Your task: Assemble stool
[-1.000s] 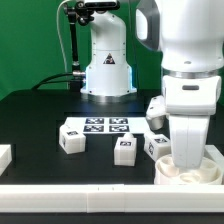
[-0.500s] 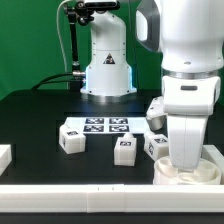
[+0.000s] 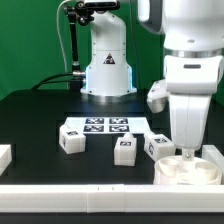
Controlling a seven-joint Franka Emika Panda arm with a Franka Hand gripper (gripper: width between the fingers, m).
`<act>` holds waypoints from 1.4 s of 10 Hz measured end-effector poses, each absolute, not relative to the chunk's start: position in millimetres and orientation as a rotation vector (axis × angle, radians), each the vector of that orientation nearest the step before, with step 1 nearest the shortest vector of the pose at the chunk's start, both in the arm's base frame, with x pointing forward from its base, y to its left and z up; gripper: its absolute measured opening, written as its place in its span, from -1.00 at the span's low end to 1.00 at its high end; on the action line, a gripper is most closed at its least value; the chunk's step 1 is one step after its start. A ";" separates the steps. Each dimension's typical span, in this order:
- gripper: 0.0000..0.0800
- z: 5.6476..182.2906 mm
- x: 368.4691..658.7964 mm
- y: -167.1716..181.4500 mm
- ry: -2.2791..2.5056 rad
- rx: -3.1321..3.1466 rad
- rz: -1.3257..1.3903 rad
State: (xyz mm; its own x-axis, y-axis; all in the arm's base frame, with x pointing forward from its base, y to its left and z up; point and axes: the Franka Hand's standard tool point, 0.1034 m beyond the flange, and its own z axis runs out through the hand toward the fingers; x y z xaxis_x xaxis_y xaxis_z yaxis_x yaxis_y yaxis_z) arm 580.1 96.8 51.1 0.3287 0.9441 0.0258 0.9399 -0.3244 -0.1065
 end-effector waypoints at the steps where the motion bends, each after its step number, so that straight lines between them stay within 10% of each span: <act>1: 0.61 60.7 581.9 96.7 -1.757 -2.486 0.059; 14: 0.62 46.9 562.0 45.7 -0.870 -2.947 0.097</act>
Offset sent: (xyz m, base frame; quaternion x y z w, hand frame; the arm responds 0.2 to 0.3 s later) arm -0.0162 -0.0348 -0.0175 0.0127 0.0016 0.0597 0.9981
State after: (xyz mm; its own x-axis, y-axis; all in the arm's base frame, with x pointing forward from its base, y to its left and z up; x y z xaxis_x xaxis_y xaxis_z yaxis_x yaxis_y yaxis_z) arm 562.0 45.7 46.9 0.8381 0.5440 -0.0415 0.5398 -0.8378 -0.0820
